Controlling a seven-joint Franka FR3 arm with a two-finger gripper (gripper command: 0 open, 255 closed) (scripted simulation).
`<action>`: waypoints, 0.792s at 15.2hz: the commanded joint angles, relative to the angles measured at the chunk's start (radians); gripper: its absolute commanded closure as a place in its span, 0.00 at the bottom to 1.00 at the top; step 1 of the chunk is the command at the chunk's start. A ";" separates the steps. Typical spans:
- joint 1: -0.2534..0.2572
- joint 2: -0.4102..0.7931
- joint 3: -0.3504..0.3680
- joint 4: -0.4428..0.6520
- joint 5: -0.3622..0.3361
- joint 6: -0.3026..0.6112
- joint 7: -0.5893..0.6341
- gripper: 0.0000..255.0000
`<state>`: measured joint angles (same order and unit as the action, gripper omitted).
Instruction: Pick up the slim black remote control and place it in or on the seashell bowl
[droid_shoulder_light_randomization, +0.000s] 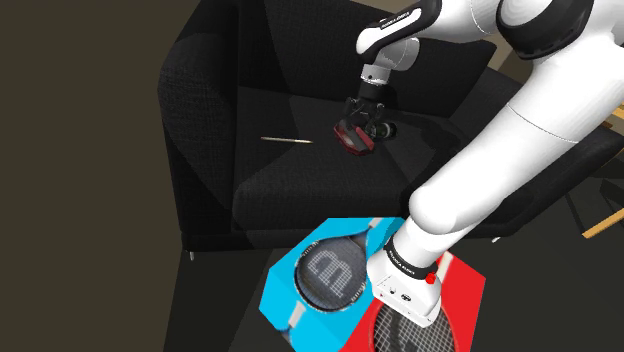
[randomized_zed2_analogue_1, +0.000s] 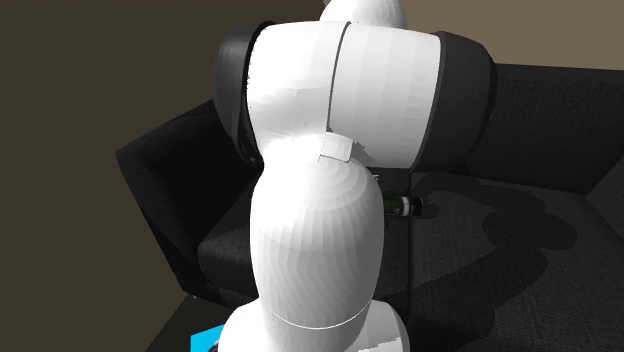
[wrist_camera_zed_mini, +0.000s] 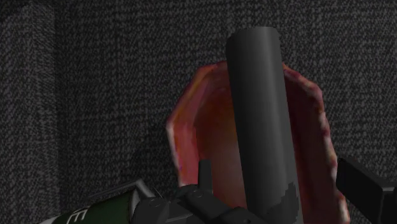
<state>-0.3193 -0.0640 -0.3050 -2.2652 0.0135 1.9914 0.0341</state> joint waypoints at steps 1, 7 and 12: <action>0.000 0.000 0.000 0.000 0.000 0.000 0.000 0.00; -0.001 -0.023 0.001 0.107 -0.008 -0.129 0.006 0.00; -0.001 -0.023 0.001 0.107 -0.008 -0.129 0.006 0.00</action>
<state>-0.3199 -0.0874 -0.3043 -2.1595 0.0059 1.8636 0.0399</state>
